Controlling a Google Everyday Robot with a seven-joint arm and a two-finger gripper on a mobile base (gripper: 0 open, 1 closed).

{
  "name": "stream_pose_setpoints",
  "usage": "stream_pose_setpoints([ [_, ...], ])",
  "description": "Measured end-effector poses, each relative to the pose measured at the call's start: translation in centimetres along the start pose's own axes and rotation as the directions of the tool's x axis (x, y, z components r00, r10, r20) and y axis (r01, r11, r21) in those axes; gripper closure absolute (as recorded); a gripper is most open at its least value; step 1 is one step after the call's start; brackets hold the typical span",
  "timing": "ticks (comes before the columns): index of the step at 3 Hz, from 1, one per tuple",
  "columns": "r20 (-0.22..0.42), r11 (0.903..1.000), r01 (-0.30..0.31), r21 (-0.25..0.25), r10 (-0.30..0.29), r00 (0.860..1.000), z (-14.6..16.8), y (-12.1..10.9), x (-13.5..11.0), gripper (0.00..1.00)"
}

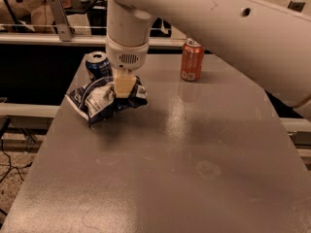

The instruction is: Move blue chip bag near pepsi can

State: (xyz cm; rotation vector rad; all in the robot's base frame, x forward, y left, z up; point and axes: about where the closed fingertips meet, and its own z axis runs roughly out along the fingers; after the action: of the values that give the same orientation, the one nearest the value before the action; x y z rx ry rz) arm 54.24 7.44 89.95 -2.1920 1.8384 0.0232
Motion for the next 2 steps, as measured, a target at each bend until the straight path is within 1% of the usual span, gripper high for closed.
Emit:
stream_pose_setpoints([
  [1, -0.003, 0.9999, 0.011, -0.006, -0.011, 1.000, 0.80, -0.71, -0.52, 0.27],
  [2, -0.002, 0.9999, 0.012, -0.003, -0.012, 1.000, 0.76, -0.67, -0.57, 0.04],
])
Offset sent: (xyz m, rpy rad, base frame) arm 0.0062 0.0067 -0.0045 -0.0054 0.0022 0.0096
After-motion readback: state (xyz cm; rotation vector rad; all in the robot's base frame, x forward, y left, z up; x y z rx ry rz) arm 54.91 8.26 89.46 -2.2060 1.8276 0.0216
